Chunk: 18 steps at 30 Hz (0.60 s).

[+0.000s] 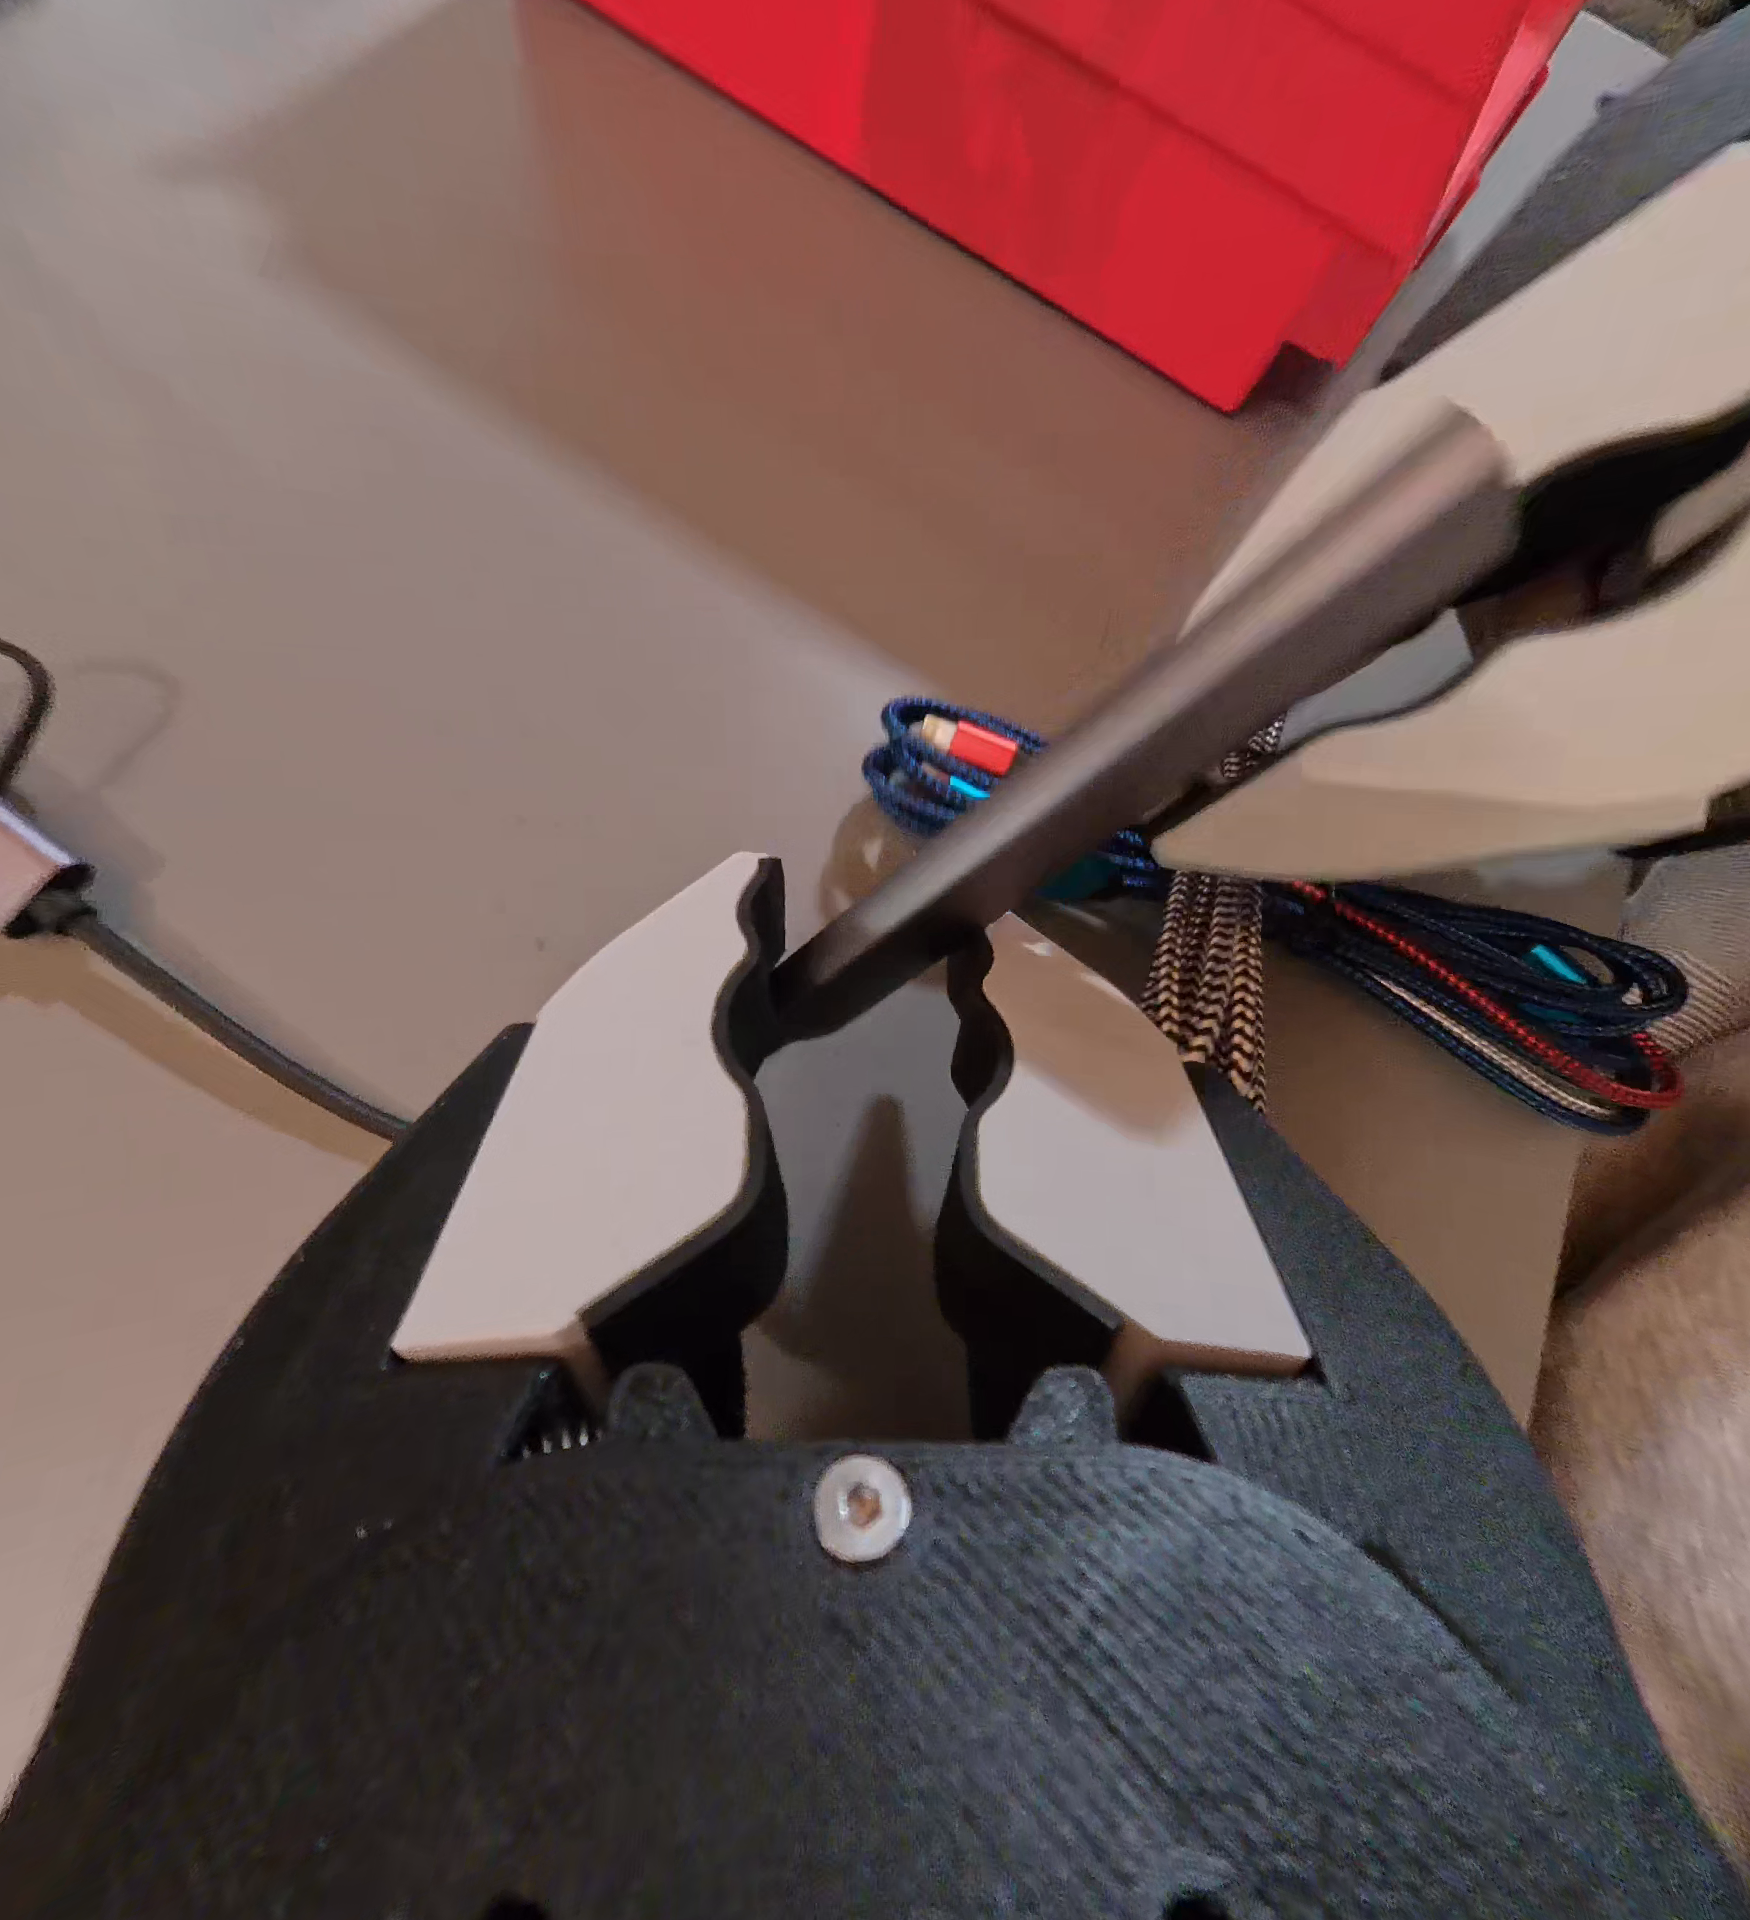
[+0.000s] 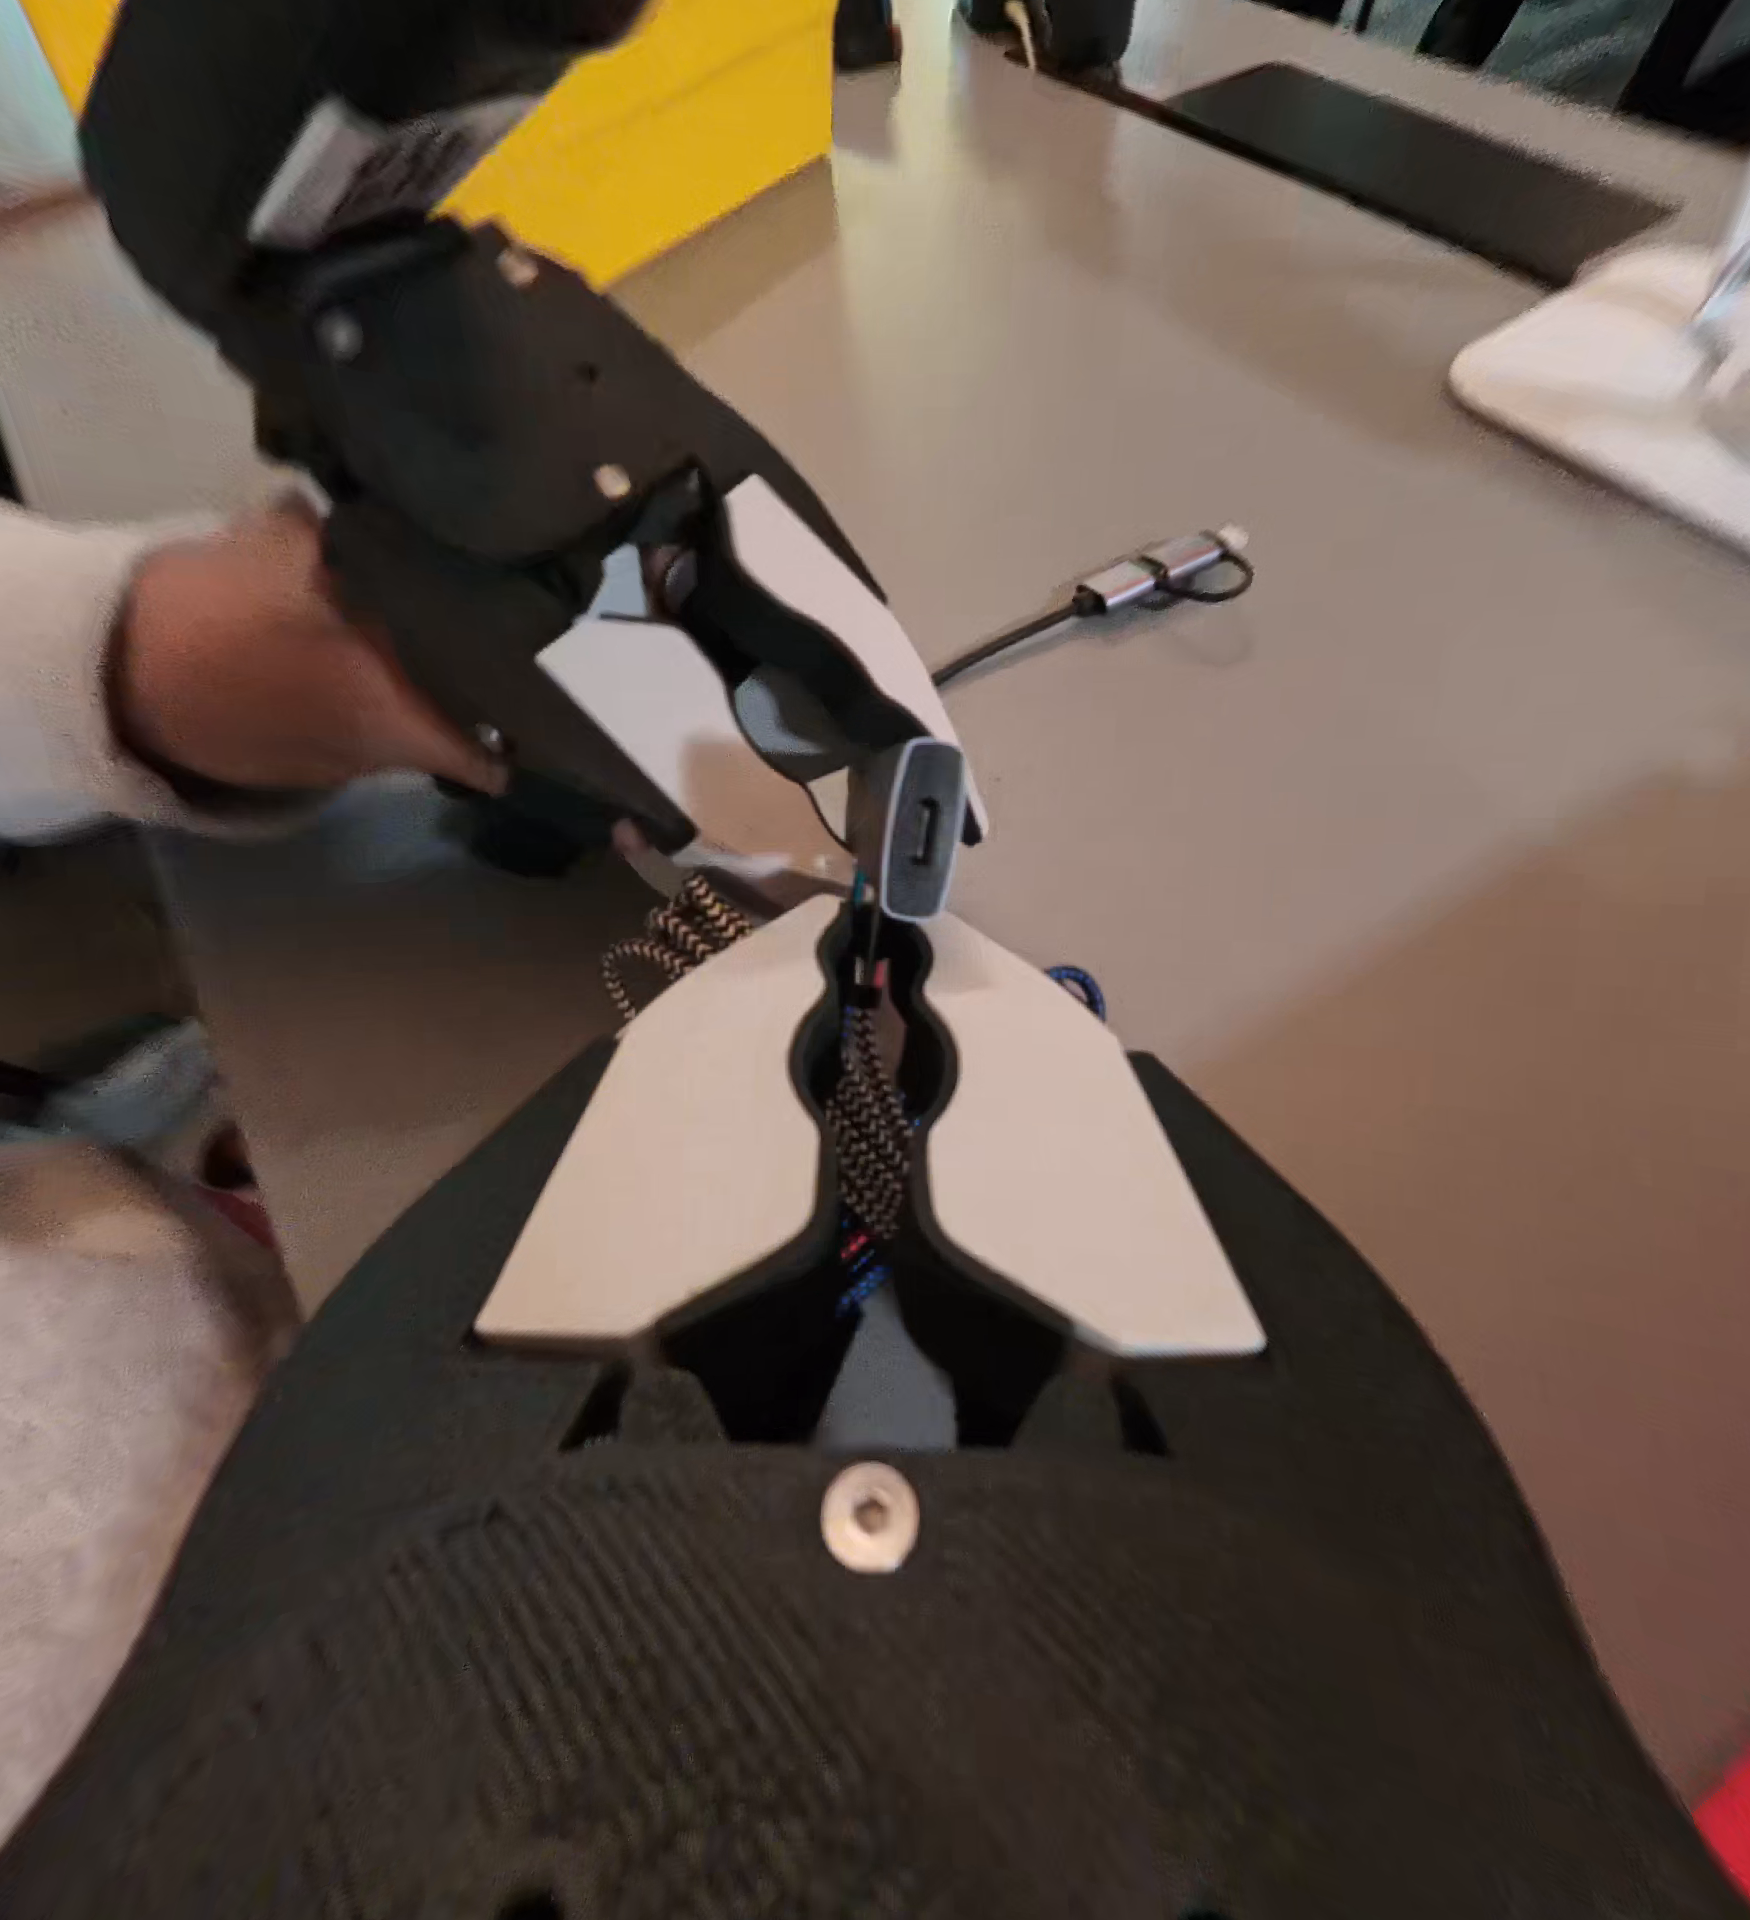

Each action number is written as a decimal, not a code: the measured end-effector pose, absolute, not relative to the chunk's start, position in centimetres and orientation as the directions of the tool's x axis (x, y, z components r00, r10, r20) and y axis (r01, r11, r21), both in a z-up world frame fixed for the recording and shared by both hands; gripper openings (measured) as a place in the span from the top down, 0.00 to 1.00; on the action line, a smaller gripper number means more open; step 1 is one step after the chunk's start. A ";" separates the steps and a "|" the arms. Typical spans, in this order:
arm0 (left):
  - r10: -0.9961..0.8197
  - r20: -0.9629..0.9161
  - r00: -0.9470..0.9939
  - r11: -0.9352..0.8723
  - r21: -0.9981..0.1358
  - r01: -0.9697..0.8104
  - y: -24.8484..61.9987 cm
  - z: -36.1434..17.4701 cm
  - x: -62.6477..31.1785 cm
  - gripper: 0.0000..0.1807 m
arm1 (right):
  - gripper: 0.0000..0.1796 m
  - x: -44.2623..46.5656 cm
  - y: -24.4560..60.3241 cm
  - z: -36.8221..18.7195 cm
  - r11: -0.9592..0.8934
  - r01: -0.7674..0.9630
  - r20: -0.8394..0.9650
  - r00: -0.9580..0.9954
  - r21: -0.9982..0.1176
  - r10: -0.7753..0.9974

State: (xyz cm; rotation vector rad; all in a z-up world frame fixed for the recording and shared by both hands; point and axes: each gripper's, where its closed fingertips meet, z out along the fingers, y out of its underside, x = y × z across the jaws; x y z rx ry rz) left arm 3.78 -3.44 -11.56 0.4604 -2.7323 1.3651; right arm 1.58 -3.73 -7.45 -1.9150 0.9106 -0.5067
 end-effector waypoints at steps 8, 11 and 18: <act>-0.285 0.223 -0.932 0.555 -0.754 -0.351 -3.2 -11.8 3.1 0.79 | 0.96 0.9 -3.8 -7.8 -0.394 -0.369 0.048 0.675 -0.842 -0.736; -0.301 0.251 -0.920 0.543 -0.748 -0.382 -2.9 -11.8 2.9 0.78 | 0.96 0.5 -3.4 -7.9 -0.414 -0.360 0.057 0.693 -0.836 -0.718; -0.299 0.236 -0.925 0.538 -0.759 -0.368 -2.9 -11.5 2.6 0.77 | 0.96 -0.1 -3.4 -7.8 -0.321 -0.461 -0.120 0.703 -0.827 -0.701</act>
